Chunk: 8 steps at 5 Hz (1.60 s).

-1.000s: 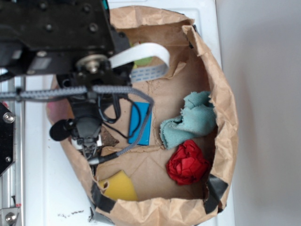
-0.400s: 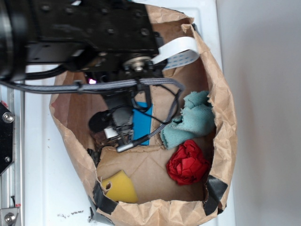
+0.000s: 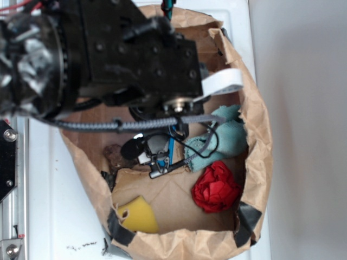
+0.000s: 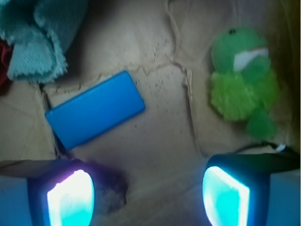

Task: Grab the rock.

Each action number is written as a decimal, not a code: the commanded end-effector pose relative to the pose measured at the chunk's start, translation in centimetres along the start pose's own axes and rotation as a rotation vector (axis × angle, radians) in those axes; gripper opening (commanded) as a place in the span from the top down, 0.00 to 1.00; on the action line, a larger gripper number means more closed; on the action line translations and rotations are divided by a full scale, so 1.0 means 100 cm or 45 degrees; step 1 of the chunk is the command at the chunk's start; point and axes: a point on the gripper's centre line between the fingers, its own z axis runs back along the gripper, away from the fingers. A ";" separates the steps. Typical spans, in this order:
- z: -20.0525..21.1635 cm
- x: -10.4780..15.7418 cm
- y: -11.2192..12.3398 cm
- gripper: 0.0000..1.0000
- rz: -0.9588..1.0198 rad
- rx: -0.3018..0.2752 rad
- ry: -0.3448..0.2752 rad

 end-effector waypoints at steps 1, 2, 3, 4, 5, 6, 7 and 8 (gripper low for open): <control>-0.013 -0.003 -0.017 0.00 -0.110 -0.012 -0.075; -0.013 -0.008 -0.023 0.00 -0.167 -0.081 -0.040; -0.009 -0.014 -0.027 0.00 -0.201 -0.102 -0.035; -0.002 -0.019 -0.029 0.00 -0.225 -0.134 -0.020; -0.001 -0.022 -0.030 0.00 -0.239 -0.135 -0.021; -0.006 -0.020 -0.031 0.00 -0.238 -0.117 -0.024; -0.009 -0.020 -0.035 0.00 -0.244 -0.113 -0.027; -0.016 -0.021 -0.039 0.00 -0.260 -0.094 -0.047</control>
